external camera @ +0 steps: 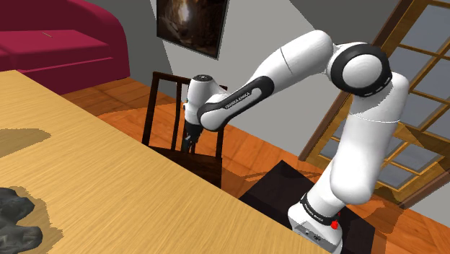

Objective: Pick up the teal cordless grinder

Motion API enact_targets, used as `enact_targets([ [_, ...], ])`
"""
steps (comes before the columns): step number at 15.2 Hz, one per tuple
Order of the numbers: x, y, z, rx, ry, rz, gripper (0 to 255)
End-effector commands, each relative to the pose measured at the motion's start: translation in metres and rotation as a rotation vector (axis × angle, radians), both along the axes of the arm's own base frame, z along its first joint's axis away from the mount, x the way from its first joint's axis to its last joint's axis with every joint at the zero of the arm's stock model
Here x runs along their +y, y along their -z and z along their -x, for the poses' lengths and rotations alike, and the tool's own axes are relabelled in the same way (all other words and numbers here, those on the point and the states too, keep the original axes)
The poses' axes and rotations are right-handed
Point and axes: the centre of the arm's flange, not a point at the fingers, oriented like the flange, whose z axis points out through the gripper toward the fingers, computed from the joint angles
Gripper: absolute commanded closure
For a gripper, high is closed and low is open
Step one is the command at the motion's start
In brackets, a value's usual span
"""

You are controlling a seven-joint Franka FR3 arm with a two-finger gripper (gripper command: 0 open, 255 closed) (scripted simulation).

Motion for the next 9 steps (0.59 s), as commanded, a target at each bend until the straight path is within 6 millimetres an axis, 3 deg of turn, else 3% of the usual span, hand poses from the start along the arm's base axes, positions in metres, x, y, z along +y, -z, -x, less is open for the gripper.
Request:
enact_targets([
  [1,0.011,0.025,-0.014,0.002,-0.019,0.005,0],
  [9,0.058,0.113,-0.052,0.013,-0.096,0.024,0],
])
